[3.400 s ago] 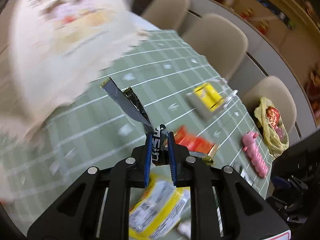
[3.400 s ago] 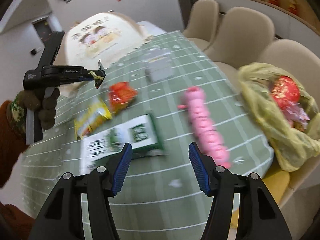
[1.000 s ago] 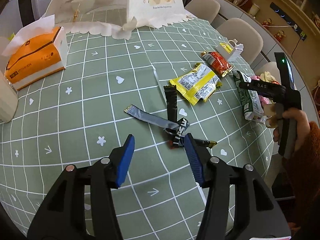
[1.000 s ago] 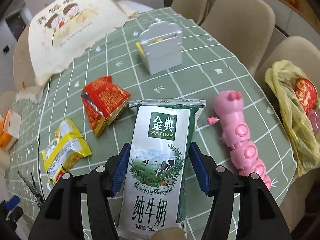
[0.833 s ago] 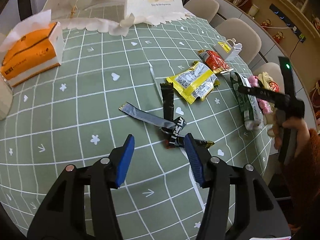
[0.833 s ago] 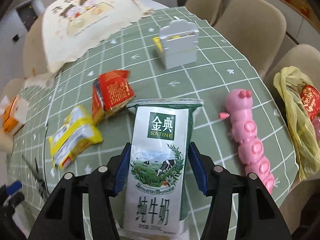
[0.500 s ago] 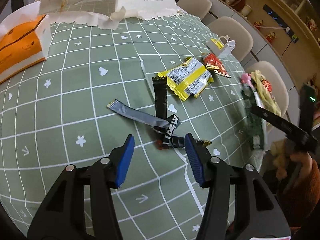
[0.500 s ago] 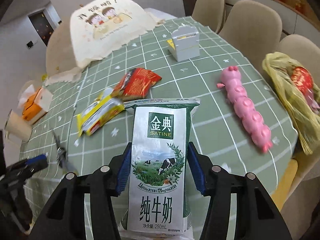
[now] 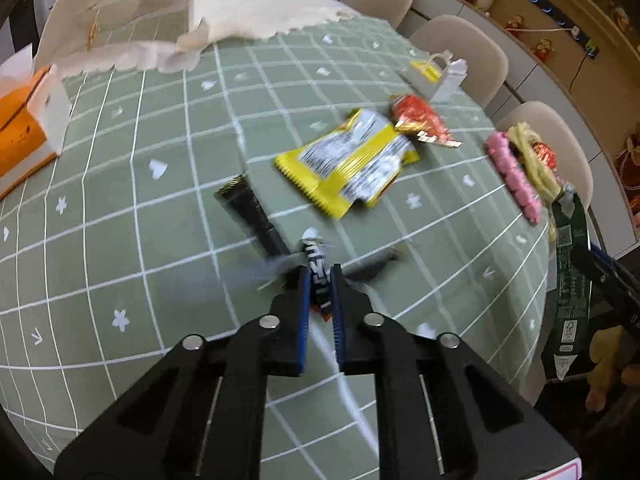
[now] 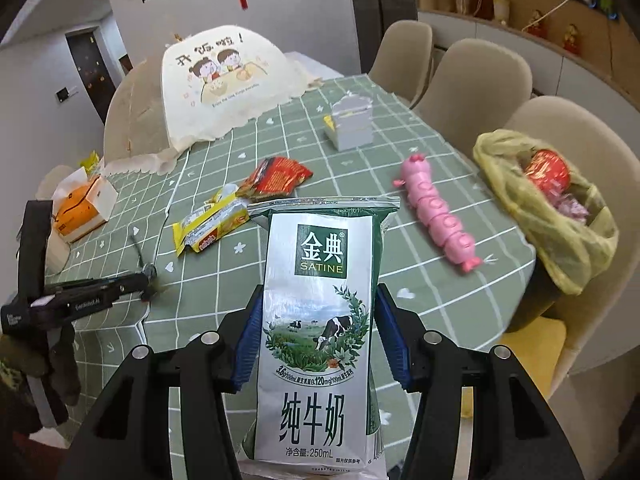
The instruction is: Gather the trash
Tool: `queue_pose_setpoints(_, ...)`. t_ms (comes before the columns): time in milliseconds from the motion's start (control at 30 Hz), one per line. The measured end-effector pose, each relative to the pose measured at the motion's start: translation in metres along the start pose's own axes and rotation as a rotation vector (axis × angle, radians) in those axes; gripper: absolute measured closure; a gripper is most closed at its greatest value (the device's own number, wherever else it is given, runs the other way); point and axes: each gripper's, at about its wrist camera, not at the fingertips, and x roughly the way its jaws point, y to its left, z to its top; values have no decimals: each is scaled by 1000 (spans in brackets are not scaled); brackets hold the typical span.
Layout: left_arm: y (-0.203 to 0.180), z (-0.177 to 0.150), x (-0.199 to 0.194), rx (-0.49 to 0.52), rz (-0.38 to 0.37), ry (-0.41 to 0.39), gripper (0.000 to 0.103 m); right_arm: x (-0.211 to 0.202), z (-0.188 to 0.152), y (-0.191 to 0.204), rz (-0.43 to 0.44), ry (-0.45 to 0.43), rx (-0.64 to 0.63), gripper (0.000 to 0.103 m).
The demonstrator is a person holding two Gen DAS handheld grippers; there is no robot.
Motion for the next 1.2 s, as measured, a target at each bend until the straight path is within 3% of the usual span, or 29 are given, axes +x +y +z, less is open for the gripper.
queue_pose_setpoints(167, -17, 10, -16, -20, -18, -65, 97, -8, 4, -18, 22, -9, 7, 53)
queue_pose_setpoints(267, -20, 9, -17, -39, -29, -56, 96, -9, 5, -21, 41, -5, -7, 53)
queue_pose_setpoints(333, -17, 5, -14, -54, -46, -38, 89, -9, 5, -21, 49, 0, -27, 53)
queue_pose_setpoints(400, -15, -1, -15, -45, -36, -48, 65, -8, 6, -20, 51, 5, -38, 53)
queue_pose_setpoints(567, -9, -13, -6, 32, 39, -72, 57, -1, 6, -20, 53, 39, -60, 53)
queue_pose_setpoints(700, -2, -10, 12, -9, 67, -52, 57, 7, 5, -18, 57, 68, -71, 53)
queue_pose_setpoints(833, -11, -4, 27, 20, 120, -40, 57, 12, 3, -15, 59, 92, -102, 53)
queue_pose_setpoints(867, -13, -3, 30, 29, 137, -32, 62, 12, 3, -14, 56, 94, -115, 53)
queue_pose_setpoints(900, -15, -3, 30, 38, 145, -37, 77, 11, 3, -14, 54, 92, -122, 53)
queue_pose_setpoints(1033, -22, -3, 21, 23, 113, -42, 81, 5, 6, -22, 50, 78, -131, 53)
queue_pose_setpoints(1200, -52, 10, -12, 28, 86, -126, 81, -7, 20, -36, 65, 28, -120, 53)
